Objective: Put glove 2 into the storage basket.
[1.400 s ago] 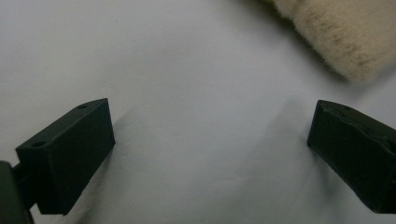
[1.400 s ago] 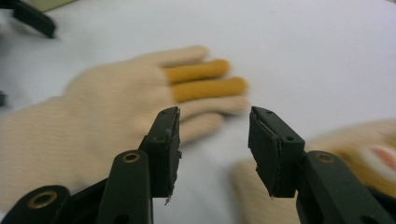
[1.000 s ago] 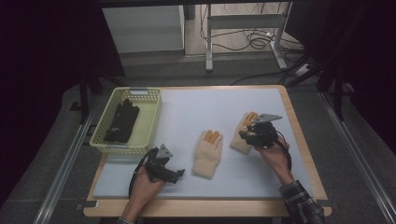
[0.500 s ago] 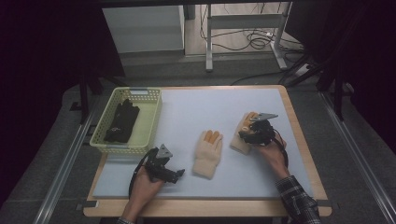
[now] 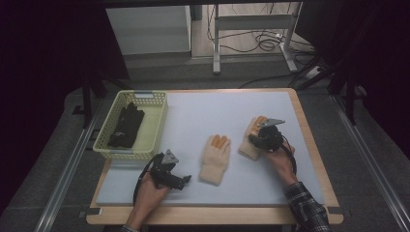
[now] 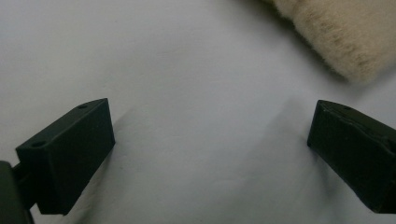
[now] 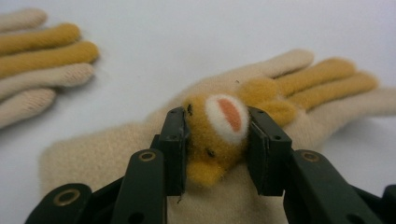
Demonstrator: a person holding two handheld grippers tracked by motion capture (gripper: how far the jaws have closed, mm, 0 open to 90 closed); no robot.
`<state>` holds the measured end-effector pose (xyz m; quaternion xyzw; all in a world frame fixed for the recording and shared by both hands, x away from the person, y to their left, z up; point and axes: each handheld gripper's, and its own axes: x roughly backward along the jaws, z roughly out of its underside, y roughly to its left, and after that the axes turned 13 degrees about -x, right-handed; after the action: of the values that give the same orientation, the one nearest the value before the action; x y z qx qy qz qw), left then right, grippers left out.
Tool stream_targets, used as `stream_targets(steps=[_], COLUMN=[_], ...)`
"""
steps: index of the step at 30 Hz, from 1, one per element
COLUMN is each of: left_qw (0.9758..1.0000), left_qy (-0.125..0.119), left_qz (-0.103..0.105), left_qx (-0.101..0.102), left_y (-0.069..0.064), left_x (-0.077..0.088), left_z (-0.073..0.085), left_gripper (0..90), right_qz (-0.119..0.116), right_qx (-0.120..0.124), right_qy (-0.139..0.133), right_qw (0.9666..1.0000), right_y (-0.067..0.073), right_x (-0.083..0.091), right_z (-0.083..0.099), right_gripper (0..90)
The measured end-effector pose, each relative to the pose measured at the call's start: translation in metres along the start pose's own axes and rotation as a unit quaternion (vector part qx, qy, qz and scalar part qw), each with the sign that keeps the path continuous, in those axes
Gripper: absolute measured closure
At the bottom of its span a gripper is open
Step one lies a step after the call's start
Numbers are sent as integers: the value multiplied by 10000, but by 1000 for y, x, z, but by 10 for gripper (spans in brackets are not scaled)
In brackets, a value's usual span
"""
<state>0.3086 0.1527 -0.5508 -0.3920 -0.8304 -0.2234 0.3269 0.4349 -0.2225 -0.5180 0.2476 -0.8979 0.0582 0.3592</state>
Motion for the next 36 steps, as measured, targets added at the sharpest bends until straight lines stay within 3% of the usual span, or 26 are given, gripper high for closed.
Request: stream_targets(steps=[9,18,27,31,36], left_qw=[10000,10000,10000,10000,10000], left_qy=[2,1,-5,-6,-4], left_qz=[-1,1,-9,-3,-5], left_qx=[2,4,0,8,7], left_y=[0,0,0,0,0], left_x=[0,0,0,0,0], left_z=[0,0,0,0,0], left_gripper=[7,7,7,7,7], right_qz=[-280,-599,-976,-1125,-1409], right_qx=[-58,31,258,315,423], right_qy=[-166,-293,-333,-309,-269], right_qw=[9995,9978,9943,9927,9888], right_y=[8,30,68,81,108], right_x=[24,47,67,69,66], right_z=[-5,-9,-14,-15,-17], right_gripper=[608,608,606,605,602])
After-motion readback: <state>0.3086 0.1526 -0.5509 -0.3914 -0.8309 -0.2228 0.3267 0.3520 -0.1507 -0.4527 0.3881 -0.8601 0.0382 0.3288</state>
